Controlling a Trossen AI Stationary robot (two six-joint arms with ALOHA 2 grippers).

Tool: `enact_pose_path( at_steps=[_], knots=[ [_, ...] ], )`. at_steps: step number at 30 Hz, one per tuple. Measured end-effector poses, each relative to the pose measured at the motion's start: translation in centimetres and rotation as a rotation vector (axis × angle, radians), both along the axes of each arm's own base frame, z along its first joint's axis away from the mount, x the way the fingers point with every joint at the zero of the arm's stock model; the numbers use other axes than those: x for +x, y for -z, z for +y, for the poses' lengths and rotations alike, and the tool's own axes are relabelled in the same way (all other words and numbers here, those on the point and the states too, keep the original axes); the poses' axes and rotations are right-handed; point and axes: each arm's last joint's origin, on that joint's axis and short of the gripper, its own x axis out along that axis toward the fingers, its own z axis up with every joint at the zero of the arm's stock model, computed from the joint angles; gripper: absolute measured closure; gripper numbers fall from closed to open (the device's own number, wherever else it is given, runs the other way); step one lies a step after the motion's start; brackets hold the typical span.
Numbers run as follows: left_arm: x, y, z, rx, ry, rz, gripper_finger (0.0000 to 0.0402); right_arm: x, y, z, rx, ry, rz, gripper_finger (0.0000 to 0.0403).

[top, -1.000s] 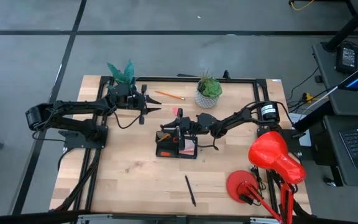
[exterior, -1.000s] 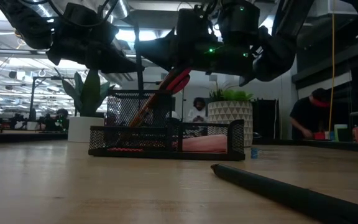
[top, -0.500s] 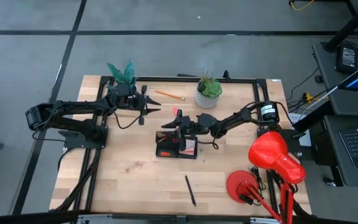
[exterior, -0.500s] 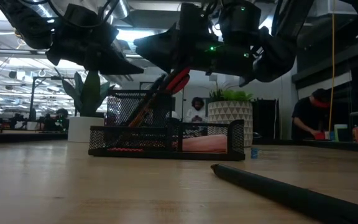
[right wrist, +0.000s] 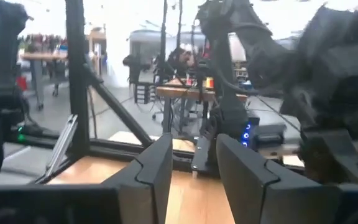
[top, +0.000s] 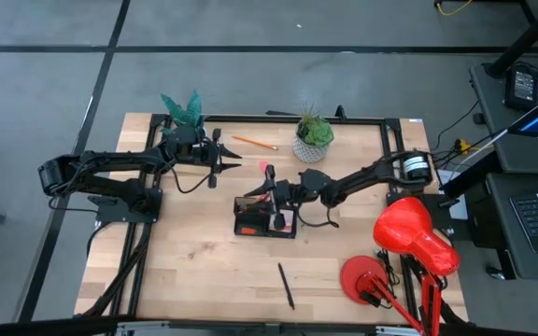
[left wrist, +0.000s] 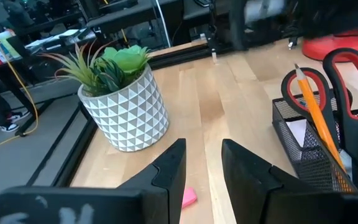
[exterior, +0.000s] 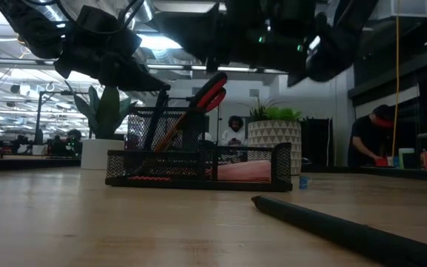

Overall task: Pick and place office supplies into organizer
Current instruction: Put the pink binder clip into the desk organizer

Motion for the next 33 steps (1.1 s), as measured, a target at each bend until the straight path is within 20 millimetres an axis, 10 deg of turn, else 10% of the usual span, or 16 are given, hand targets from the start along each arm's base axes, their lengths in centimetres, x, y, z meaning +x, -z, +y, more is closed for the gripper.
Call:
enact_pose_path(
  at_steps=[12,19,33],
  knots=[
    [-0.3,1.5,-0.8,-0.054,0.031,0.158,0.0304,-2.4,-5.1,-2.0,-0.050,0.187,0.150,0.0298],
    [-0.3,1.6,-0.6,0.049,-0.062,0.215,0.0304,-2.7,-5.2,-4.2,-0.090,0.254,0.168,0.0392],
    [-1.2,3.6,-2.1,-0.206,-0.126,0.438,0.0304,-3.7,-4.2,-8.1,-0.120,0.344,0.227,0.0400]
  ],
)
